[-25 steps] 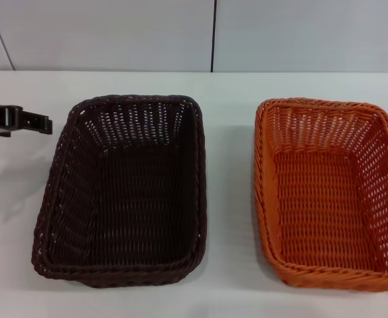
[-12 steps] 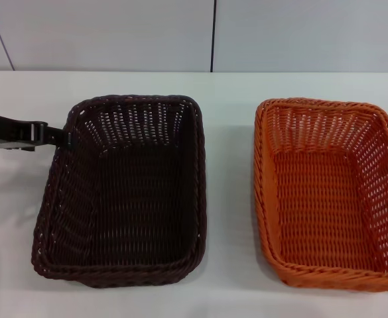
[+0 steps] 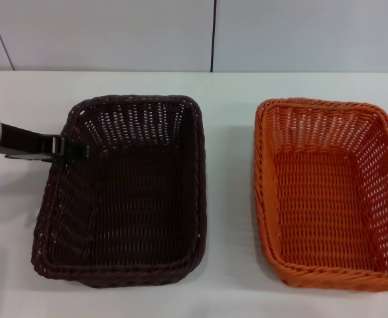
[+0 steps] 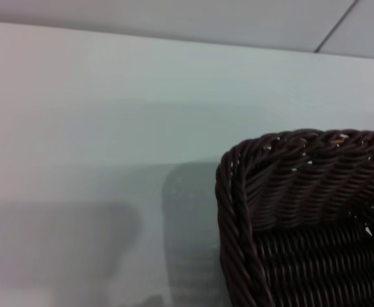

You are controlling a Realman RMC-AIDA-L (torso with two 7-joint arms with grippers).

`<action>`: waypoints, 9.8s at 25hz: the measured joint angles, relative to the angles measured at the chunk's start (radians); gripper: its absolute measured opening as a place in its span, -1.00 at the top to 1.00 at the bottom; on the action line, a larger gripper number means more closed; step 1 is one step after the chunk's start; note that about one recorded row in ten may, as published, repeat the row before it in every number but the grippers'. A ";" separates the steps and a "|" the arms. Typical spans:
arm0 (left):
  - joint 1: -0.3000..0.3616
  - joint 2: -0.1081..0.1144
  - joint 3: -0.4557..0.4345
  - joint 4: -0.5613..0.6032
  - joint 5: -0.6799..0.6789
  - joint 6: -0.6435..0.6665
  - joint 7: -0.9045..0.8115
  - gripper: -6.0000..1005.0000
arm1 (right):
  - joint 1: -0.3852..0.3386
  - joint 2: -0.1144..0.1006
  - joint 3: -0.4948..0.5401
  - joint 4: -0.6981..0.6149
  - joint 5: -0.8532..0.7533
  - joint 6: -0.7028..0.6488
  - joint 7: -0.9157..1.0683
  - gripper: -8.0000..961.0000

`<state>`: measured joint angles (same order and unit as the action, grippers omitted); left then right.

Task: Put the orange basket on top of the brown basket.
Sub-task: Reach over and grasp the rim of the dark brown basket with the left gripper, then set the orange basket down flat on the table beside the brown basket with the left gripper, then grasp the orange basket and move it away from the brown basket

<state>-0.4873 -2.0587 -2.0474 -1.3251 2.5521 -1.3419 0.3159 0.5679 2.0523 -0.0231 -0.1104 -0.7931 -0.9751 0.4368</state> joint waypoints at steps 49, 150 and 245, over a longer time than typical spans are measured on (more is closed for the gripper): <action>-0.132 0.117 -0.263 -0.132 0.022 -0.269 0.199 0.57 | -0.007 -0.001 0.000 0.001 0.000 0.010 0.008 -0.15; -0.049 0.000 -0.113 0.358 -1.084 0.156 1.017 -0.71 | 0.152 0.012 -0.982 -0.990 -1.868 -1.175 1.268 -0.15; -0.110 0.006 -0.166 0.473 -1.116 0.236 1.057 -0.71 | 0.097 -0.226 -0.552 -0.855 -1.911 -0.920 1.211 0.62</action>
<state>-0.5975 -2.0530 -2.2132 -0.8524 1.4362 -1.1060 1.3730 0.6646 1.8265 -0.5746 -0.9656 -2.7046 -1.8953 1.6477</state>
